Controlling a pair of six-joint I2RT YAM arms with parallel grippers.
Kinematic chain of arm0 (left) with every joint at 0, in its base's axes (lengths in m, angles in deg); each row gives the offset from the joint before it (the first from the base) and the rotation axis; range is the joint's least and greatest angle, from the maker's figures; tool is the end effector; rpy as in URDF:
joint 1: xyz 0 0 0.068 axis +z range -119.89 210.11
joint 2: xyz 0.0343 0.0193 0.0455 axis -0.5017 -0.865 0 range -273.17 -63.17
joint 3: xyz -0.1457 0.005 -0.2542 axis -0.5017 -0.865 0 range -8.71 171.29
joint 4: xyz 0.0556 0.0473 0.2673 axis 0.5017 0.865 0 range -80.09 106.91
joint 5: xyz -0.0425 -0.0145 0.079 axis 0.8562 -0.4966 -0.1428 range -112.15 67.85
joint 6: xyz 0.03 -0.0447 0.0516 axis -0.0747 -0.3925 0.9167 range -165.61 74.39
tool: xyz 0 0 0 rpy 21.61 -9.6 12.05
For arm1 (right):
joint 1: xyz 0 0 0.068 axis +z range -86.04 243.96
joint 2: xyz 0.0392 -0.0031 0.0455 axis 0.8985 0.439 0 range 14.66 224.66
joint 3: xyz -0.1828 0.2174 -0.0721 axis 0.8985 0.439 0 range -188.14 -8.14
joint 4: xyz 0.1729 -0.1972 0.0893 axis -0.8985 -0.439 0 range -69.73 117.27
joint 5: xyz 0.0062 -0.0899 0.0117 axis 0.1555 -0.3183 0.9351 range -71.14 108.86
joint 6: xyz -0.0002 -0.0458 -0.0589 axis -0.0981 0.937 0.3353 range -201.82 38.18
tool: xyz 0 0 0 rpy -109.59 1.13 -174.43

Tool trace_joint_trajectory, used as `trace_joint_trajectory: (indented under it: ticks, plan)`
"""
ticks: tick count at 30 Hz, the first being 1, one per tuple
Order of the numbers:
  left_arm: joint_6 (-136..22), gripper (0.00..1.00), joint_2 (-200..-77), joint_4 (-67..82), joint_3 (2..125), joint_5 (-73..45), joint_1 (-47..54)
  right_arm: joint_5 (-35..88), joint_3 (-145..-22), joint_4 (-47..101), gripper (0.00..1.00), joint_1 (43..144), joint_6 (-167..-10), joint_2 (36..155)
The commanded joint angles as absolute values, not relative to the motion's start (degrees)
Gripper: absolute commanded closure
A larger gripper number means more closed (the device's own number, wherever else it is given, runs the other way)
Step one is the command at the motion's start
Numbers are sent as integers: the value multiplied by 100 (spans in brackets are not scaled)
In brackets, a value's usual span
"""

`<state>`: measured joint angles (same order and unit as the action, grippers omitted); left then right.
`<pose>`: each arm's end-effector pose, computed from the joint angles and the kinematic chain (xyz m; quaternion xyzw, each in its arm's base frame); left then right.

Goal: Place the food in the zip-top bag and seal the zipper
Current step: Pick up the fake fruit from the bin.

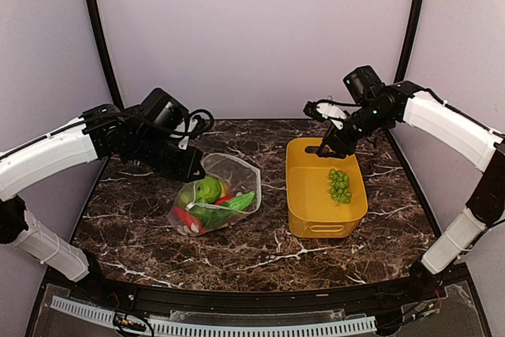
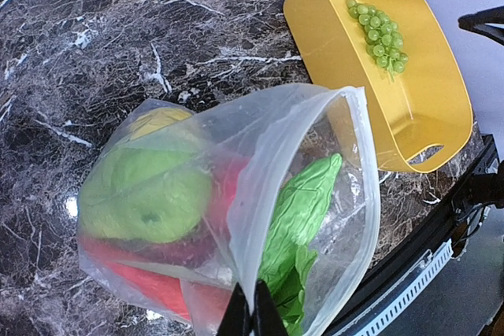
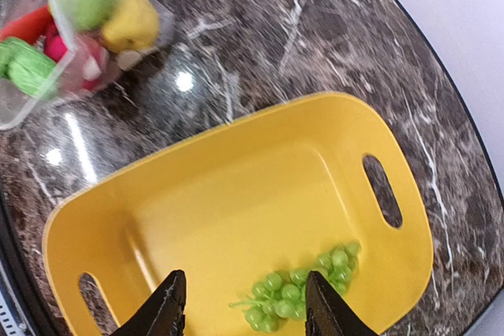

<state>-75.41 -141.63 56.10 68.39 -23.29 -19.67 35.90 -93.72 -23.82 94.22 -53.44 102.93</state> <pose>0.2064 -0.2421 0.3455 0.1582 0.9186 -0.2246 0.2841 0.2971 0.1944 0.3379 -0.5004 0.7970 0.1458 0.3050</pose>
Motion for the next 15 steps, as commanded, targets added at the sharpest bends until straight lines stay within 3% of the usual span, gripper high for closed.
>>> trace_joint_trajectory:
  ticks: [1, 9, 15]
  plan:
    - [-7571, 99, -13941, 5434, 6623, -2302, -1976, 2364, -9137, -2537, 51, 9345, -5305, 10589]
    - [-7547, 99, -13834, 5284, 6395, -2287, -1976, 1292, -8839, -2792, 50, 9349, -5334, 11380]
    - [-7507, 99, -13815, 5243, 6311, -2291, -1980, 918, -8689, -2774, 42, 9336, -5423, 11874]
